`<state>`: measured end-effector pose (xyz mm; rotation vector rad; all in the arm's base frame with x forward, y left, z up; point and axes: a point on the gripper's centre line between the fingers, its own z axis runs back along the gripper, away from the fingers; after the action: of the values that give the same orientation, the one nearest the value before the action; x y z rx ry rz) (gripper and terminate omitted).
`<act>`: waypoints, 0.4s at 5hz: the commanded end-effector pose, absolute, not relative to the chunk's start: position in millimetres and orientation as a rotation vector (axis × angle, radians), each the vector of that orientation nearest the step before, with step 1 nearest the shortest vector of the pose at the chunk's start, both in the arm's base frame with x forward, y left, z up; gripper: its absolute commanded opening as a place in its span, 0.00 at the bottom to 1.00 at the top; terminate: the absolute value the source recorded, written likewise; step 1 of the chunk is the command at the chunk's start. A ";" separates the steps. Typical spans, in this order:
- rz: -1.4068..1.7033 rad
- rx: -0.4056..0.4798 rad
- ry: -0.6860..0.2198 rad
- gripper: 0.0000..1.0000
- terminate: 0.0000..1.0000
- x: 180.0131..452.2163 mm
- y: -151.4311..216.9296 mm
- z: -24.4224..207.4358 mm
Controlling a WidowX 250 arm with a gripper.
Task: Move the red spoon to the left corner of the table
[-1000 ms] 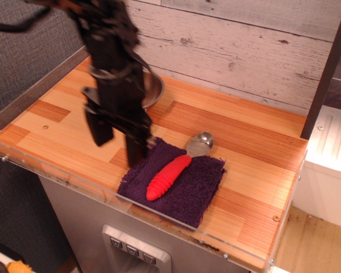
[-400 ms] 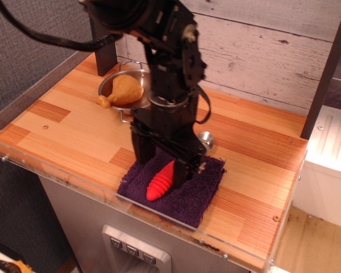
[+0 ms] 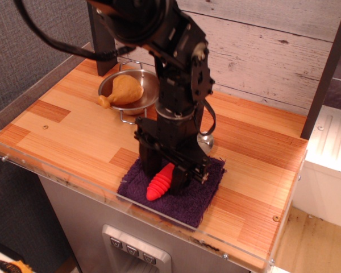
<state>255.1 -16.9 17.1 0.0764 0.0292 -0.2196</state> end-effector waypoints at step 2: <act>-0.216 0.035 -0.045 0.00 0.00 262.3 -5.3 48.0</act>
<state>253.6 -6.0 36.8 0.0228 0.0136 -0.2084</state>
